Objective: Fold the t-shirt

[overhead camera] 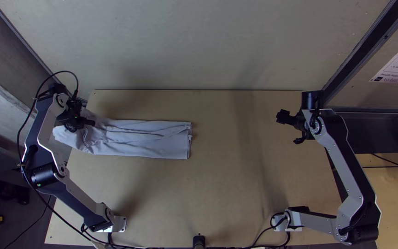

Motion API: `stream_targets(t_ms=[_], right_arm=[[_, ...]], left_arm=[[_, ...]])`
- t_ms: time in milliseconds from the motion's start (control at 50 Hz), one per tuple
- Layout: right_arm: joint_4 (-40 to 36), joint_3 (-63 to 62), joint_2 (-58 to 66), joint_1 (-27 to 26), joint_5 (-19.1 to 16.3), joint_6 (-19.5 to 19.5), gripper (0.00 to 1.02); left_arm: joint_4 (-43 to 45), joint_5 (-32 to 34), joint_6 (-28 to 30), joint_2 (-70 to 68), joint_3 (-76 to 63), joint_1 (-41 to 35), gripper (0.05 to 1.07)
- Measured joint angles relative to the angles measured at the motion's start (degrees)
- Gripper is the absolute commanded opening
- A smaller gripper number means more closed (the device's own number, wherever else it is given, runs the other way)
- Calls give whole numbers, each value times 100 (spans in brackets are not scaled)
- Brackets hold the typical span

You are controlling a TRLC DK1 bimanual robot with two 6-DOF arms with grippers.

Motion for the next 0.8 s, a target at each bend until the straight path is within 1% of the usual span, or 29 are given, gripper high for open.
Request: stream_targets(t_ms=[180, 300, 560, 800], right_arm=[[13, 0, 0, 0, 0, 0, 99], [13, 0, 0, -9, 2, -2, 99], [17, -31, -96, -254, 2, -116, 99], [17, -164, -240, -422, 2, -175, 99]], left_arm=[[-586, -619, -24, -704, 42, -997, 8], [-885, -866, -157, -905, 92, -1696, 8], [-1276, -1626, -745, -907, 92, -2874, 8], [-1526, -1821, -1355, -544, 208, -3987, 8]])
